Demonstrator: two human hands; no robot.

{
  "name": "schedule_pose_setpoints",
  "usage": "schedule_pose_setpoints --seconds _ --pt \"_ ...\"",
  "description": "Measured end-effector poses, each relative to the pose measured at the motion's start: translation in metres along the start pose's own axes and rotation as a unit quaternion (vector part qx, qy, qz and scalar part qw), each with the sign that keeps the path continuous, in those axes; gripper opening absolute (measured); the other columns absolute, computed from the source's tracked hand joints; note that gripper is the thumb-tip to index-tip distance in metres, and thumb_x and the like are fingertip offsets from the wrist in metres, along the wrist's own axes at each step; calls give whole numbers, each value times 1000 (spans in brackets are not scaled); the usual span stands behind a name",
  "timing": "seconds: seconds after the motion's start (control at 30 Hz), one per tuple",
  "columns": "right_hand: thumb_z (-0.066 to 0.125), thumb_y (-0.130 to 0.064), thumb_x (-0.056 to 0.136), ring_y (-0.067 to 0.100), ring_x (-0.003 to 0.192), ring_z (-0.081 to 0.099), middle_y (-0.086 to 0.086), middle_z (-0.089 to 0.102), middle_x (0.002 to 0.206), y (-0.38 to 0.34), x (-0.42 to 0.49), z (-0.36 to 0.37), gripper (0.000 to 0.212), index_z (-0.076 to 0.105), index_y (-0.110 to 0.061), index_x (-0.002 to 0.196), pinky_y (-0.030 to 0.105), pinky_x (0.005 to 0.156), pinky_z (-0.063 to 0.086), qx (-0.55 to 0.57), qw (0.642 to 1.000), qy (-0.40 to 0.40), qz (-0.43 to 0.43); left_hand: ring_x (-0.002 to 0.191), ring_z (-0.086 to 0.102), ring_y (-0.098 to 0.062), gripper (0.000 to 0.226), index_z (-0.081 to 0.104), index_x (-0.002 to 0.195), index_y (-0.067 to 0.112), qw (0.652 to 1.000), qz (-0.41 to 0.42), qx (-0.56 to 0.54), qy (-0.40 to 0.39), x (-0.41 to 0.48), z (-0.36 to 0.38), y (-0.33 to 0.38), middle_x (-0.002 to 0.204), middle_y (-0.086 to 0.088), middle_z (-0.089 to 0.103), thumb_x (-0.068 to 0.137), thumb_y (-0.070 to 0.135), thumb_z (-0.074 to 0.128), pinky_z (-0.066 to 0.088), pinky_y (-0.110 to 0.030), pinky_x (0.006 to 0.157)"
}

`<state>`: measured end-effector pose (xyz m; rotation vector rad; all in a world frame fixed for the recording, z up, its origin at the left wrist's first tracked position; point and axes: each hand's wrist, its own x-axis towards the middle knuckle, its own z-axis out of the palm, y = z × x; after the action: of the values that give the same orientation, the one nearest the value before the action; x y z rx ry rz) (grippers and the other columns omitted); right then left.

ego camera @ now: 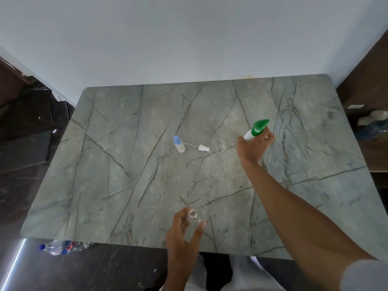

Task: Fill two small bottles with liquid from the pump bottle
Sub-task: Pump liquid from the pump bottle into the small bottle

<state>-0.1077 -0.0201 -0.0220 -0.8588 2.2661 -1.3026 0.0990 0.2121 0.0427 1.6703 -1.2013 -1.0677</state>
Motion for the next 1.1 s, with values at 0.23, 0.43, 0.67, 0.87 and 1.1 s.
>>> schedule_pose_setpoints --seconds 0.23,0.43,0.67,0.87,1.1 --pt "70 -10 78 17 89 61 2 63 108 23 -44 -47 59 46 -14 130 23 72 46 0 989 -131 -69 105 63 -4 39 56 114 32 999 -31 31 -28 11 -21 -18 112 11 66 80 25 76 53 -25 89" --pt "80 -26 76 16 99 57 2 54 112 60 -93 -78 54 52 -10 119 23 84 48 -42 972 -185 -138 111 60 -5 46 53 126 20 996 34 27 -78 37 -40 -43 121 6 63 84 26 73 51 -31 96" --pt "79 -20 78 25 122 55 17 48 135 96 -140 -95 84 24 -19 142 39 100 49 22 972 -129 -195 111 60 -10 44 48 123 17 990 111 8 -85 60 -25 -61 117 5 62 86 24 71 50 -32 97" --pt "73 -15 81 29 114 59 15 58 126 116 -137 -90 80 20 -20 142 49 93 50 30 937 -113 -330 110 60 -6 42 50 124 21 978 203 8 -46 90 6 -78 117 7 63 87 27 70 50 -26 94" --pt "74 -17 82 22 108 63 -34 31 140 128 -124 -70 80 23 -21 144 36 76 59 116 851 -72 -507 98 63 -8 41 51 122 22 930 366 16 -25 114 34 -121 107 10 65 86 30 69 53 -26 83"
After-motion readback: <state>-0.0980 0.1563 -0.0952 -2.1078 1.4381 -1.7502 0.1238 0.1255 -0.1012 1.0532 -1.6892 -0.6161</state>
